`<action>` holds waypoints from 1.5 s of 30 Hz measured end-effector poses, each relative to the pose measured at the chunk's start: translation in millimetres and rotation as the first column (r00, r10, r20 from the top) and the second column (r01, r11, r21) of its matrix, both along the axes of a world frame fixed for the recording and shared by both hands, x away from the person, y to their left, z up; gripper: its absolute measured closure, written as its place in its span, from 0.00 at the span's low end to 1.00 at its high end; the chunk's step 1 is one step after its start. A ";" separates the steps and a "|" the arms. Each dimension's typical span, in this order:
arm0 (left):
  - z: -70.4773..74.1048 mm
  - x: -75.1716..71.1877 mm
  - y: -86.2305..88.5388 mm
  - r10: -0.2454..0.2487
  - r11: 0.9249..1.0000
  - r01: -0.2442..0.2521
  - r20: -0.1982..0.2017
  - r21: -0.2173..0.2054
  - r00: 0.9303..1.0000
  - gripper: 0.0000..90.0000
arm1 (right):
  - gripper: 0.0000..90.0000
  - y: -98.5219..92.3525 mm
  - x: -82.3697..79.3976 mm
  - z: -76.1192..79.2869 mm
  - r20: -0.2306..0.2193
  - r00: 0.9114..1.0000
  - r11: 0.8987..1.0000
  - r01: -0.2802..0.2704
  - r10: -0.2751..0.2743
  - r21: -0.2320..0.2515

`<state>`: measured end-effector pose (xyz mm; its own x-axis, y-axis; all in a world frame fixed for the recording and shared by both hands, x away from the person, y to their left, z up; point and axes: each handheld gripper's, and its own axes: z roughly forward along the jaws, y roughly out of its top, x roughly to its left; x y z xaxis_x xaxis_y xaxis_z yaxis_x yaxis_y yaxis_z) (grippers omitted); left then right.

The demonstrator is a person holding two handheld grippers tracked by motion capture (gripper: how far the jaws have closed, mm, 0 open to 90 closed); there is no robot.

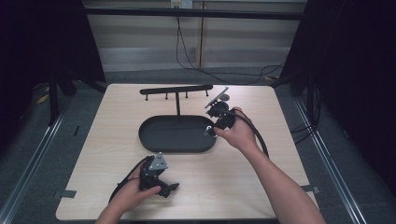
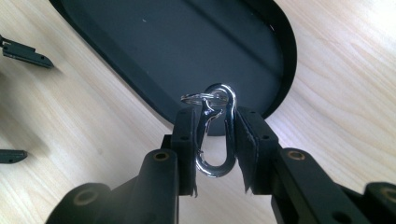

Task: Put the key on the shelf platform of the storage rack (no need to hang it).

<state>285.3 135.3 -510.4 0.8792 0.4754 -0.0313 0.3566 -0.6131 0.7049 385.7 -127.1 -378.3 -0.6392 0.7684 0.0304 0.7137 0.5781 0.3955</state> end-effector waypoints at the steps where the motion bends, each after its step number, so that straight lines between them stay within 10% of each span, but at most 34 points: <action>1: 0.0 0.0 0.0 0.000 1.000 0.000 0.000 0.000 1.000 0.00 | 0.78 2.8 0.9 0.0 0.001 1.000 1.000 -0.002 0.002 0.002; 45: 0.0 -0.1 0.0 0.001 1.000 -0.001 0.000 0.000 1.000 0.00 | 0.78 30.0 24.9 -28.6 0.030 1.000 1.000 -0.001 0.000 0.007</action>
<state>285.2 135.3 -510.3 0.8787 0.4764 -0.0310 0.3571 -0.6128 0.7050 410.6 -97.1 -406.9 -0.6404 0.7679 0.0169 0.7013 0.5756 0.4205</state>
